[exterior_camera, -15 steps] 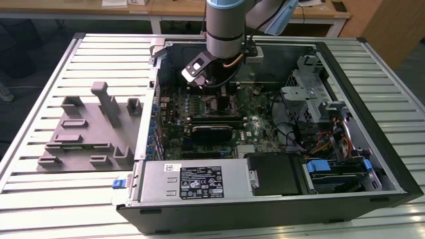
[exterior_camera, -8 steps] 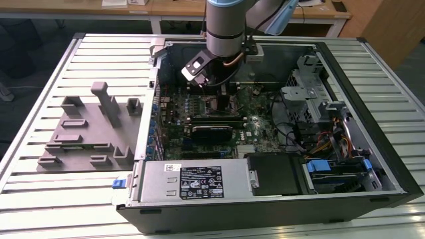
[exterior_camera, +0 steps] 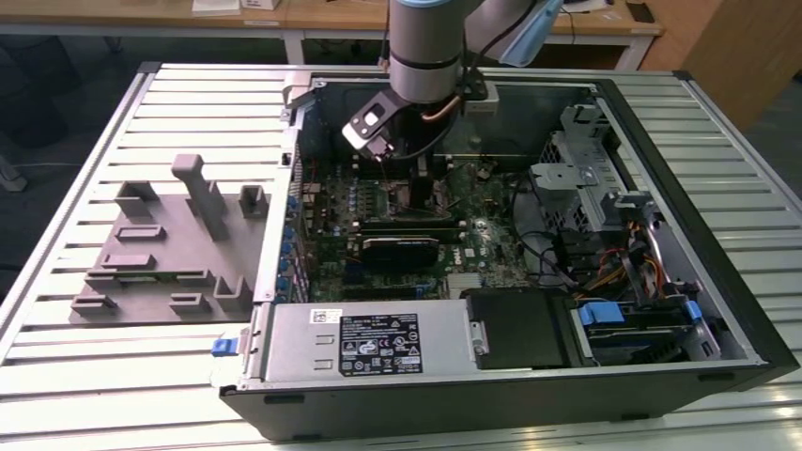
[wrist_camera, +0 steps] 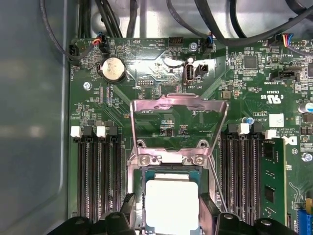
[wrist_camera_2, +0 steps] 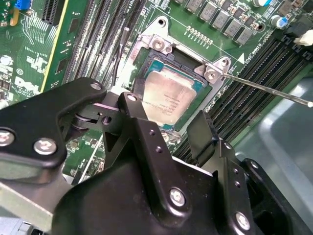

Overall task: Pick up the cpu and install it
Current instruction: 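Place the cpu into insertion slot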

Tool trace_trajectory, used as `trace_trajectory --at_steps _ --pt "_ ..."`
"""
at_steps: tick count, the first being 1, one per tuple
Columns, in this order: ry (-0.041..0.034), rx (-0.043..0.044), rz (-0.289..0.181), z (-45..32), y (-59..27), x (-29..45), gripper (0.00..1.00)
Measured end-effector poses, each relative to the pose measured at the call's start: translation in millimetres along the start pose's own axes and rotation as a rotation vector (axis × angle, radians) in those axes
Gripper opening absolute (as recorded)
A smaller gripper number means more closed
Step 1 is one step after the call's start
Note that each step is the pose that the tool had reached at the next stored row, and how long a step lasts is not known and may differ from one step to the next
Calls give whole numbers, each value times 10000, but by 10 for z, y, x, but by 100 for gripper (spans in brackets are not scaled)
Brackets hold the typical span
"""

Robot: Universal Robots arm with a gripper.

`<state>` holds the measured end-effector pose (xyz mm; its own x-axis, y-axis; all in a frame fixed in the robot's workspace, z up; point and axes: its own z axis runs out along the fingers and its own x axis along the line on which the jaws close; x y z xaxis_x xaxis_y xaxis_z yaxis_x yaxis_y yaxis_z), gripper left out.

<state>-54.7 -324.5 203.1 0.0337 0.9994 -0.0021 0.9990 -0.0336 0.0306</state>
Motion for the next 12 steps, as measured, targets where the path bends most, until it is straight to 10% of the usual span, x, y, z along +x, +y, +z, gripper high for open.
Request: trace_trajectory --at_steps 12 --pt "1 0 0 -29 1 0 61"
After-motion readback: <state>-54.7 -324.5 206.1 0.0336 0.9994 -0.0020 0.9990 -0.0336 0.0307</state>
